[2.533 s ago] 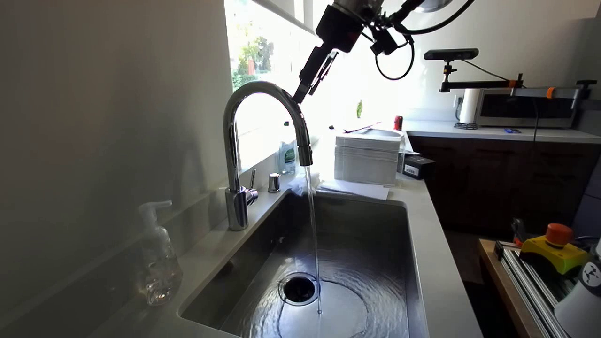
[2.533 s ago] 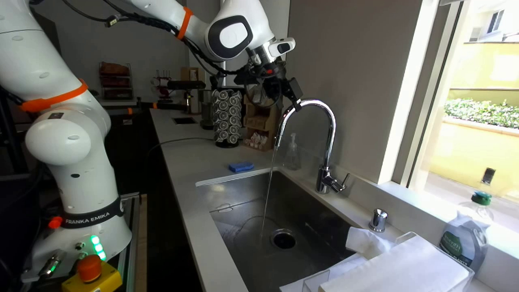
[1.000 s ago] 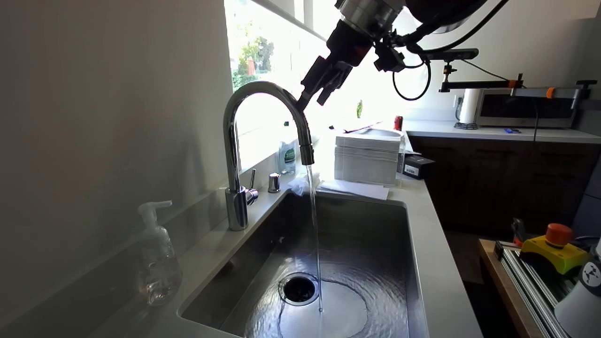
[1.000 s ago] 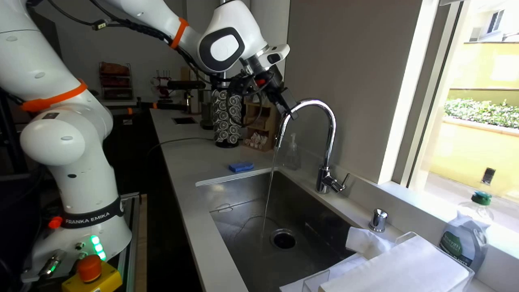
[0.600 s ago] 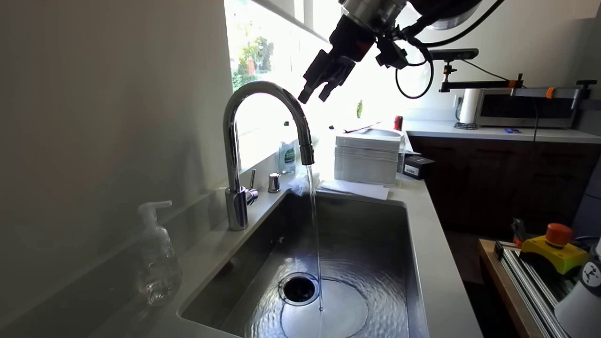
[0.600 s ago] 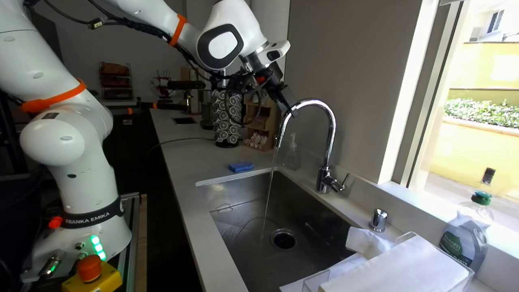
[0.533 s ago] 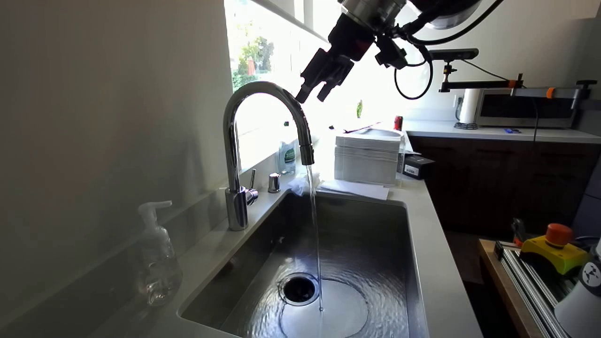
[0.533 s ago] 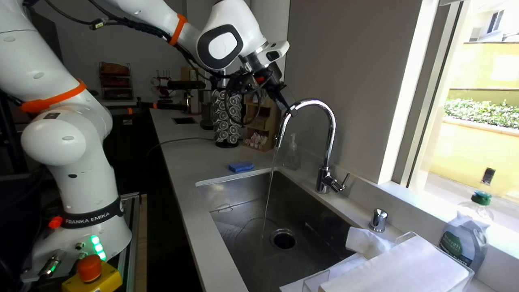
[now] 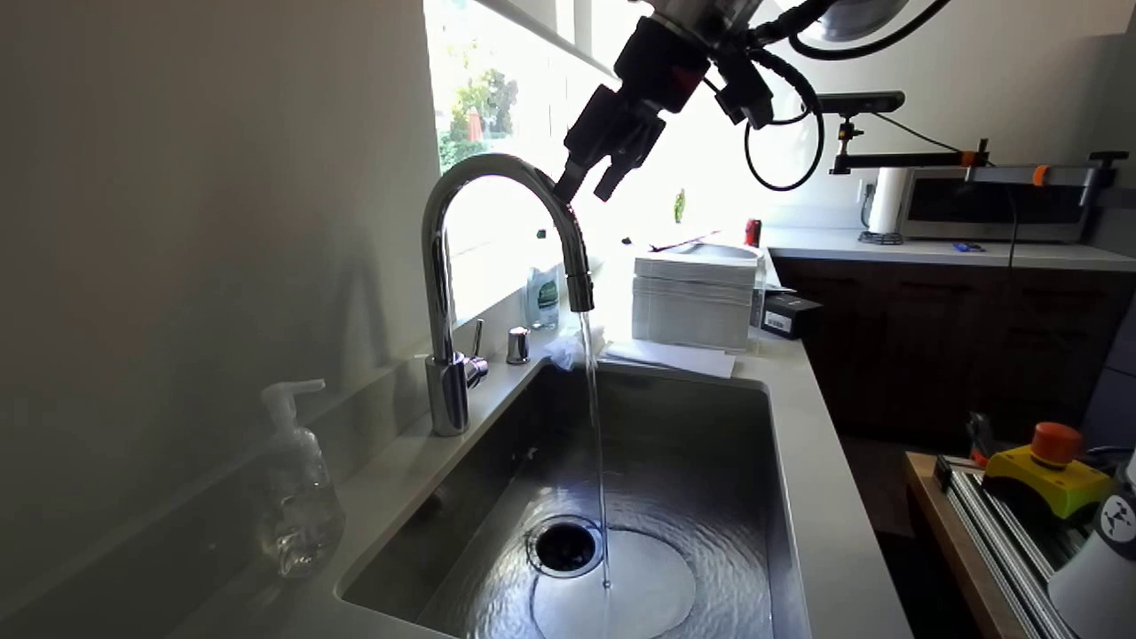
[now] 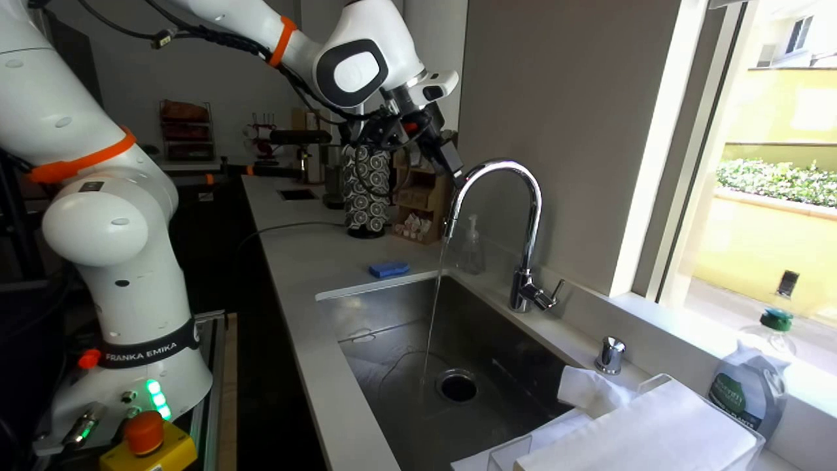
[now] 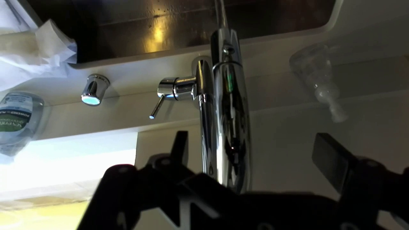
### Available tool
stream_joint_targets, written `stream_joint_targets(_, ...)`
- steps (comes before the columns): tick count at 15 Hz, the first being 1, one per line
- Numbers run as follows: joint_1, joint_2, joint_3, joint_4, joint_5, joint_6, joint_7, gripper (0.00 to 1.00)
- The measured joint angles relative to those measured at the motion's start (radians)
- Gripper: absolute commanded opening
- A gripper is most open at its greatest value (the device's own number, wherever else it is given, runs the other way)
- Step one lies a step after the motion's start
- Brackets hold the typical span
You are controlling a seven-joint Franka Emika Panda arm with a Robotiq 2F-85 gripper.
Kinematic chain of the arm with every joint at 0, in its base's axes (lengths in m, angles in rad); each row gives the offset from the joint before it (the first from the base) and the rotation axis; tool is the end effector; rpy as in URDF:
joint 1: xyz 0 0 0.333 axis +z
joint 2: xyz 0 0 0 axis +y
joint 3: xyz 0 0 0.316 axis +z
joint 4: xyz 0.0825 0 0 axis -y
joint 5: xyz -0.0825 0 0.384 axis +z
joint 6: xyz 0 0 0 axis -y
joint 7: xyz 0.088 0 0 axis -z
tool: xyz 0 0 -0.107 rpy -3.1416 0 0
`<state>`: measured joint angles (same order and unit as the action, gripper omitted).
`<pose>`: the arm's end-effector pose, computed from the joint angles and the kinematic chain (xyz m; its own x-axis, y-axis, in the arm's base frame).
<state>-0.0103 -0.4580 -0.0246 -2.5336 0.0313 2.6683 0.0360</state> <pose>0.4427 -0.0171 0.4997 0.8255 -0.0966 0.5560 -0.0772 -0.9953 -0.0583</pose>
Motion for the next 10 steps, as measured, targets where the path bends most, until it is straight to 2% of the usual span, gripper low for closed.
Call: stream_joint_targets(10, -0.049, 0.006, 0.002, -0.016, -0.059, -0.009, -0.001, 1.0)
